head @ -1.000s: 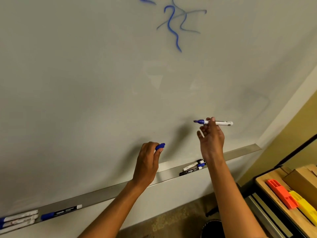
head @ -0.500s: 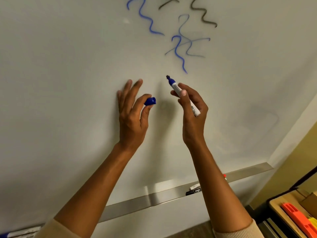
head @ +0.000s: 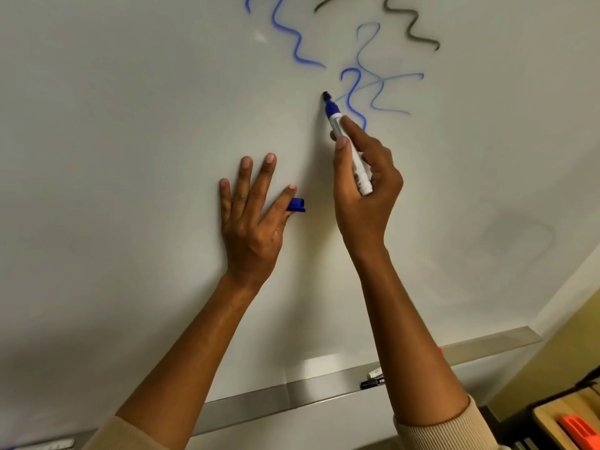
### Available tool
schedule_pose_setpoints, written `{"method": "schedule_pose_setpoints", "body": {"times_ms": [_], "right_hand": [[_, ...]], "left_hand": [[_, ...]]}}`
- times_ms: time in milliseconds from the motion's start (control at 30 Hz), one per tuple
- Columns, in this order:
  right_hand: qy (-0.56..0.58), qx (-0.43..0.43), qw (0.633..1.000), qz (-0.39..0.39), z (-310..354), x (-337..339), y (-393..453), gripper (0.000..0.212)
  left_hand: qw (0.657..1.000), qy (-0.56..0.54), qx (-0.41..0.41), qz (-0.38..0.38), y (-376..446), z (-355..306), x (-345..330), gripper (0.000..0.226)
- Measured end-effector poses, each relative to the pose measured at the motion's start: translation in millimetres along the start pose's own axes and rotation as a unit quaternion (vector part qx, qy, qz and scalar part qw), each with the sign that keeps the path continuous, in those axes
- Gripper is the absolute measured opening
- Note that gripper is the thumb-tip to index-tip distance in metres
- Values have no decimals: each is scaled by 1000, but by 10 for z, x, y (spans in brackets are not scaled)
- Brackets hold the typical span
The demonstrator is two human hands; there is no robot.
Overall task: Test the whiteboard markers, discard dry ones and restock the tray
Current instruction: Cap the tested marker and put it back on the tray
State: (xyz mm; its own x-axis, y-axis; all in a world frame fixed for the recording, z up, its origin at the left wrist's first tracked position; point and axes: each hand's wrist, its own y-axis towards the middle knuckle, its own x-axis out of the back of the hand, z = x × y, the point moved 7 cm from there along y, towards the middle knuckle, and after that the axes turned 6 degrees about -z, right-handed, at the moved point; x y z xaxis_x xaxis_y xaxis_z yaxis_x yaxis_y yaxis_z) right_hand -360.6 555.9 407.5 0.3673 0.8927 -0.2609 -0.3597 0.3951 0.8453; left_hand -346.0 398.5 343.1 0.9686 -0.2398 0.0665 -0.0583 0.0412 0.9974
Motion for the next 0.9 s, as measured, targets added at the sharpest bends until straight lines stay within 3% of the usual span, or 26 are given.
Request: {"method": "schedule_pose_setpoints", "body": {"times_ms": [167,267,400,633,767,900], "right_hand": [[-23,21,999,24,-103,83,-193,27],[-20,-16,1000,6,-229,223,-279,26],[-27,-49,998,37,-303,344,-446,26],[87,-247,962,76,-522,721,-694,19],[156,-313,931,102,-553,858,-974,36],[144,-340,920,132,-575,969,-1219,42]], "left_hand": [[1000,9,-5,-4,-3,5,-6,30],[1000,11,-2,4,4,-9,7,31],[999,-22,23,24,14,-28,42,27],[979,-163,98,78,-226,-140,206,24],[957,-227,149,98,-543,-245,298,26],[936,-264,178,147,-848,-376,300,31]]}}
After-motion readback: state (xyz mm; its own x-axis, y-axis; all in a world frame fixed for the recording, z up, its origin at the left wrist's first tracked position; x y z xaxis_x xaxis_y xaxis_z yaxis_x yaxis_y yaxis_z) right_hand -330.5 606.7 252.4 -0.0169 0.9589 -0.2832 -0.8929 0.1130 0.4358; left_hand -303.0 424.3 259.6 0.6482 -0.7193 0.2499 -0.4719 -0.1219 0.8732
